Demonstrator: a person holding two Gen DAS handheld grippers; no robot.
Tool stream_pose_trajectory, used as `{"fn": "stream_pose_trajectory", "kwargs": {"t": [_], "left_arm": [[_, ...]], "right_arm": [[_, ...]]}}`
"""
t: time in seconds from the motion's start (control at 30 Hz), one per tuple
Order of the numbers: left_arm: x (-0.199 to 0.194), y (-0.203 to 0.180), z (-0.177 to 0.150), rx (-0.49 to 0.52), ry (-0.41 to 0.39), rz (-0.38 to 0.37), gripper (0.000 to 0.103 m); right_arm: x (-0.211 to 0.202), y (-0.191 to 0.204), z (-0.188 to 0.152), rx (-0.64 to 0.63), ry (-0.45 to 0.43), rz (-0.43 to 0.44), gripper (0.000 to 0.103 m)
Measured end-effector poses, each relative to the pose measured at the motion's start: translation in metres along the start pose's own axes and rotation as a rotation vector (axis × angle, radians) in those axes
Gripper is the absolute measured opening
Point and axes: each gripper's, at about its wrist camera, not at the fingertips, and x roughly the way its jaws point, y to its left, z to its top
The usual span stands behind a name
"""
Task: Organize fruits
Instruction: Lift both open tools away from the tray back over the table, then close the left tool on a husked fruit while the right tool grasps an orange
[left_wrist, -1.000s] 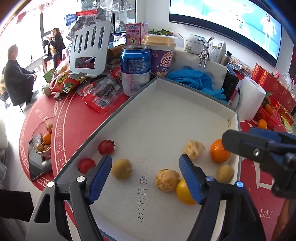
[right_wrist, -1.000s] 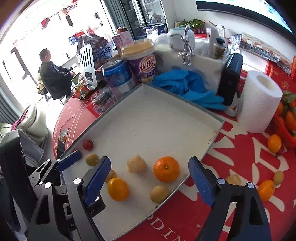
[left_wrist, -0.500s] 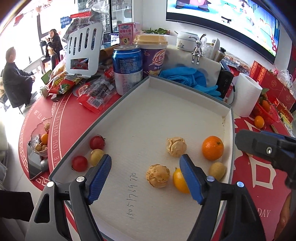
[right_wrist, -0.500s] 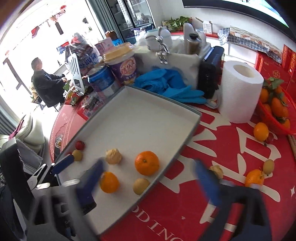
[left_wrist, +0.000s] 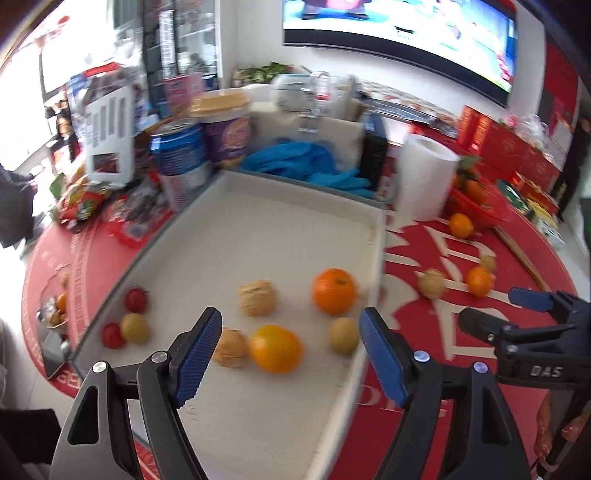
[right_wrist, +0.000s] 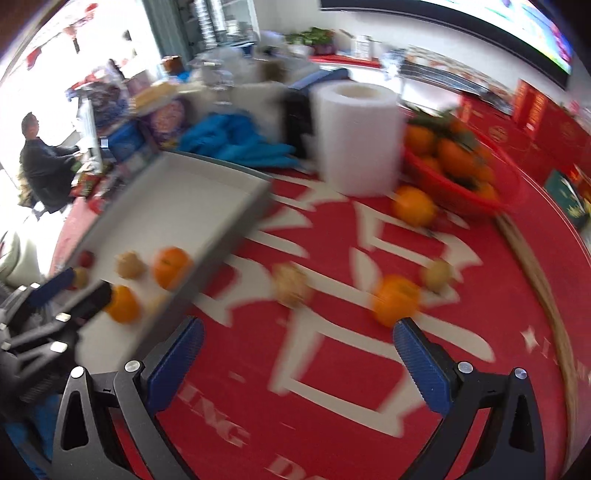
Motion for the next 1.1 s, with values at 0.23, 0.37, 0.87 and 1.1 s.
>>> {"fn": "stream_pose_trajectory", "kwargs": {"t": [0.23, 0.37, 0.87, 1.1], "left_arm": [[0.002, -0.031, 0.001, 0.058, 0.011, -0.058, 0.080], [0.005, -0.057, 0.002, 0.119, 0.009, -0.079, 0.080], [0.086, -0.134, 0.014, 0.187, 0.138, -0.079, 0.077], [0.087, -0.132, 0.020, 0.171, 0.108, -0.082, 0.032]], "right_arm": [[-0.001, -0.058, -0.036, 0.078, 0.030, -0.092, 0.103], [-0.001, -0.074, -0.051, 0.077, 0.022, -0.165, 0.103], [-0.004, -0.079, -0.062, 0.055, -0.056, -0.164, 0.103], [-0.003, -0.079, -0.063, 0.056, -0.057, -0.165, 0.103]]}}
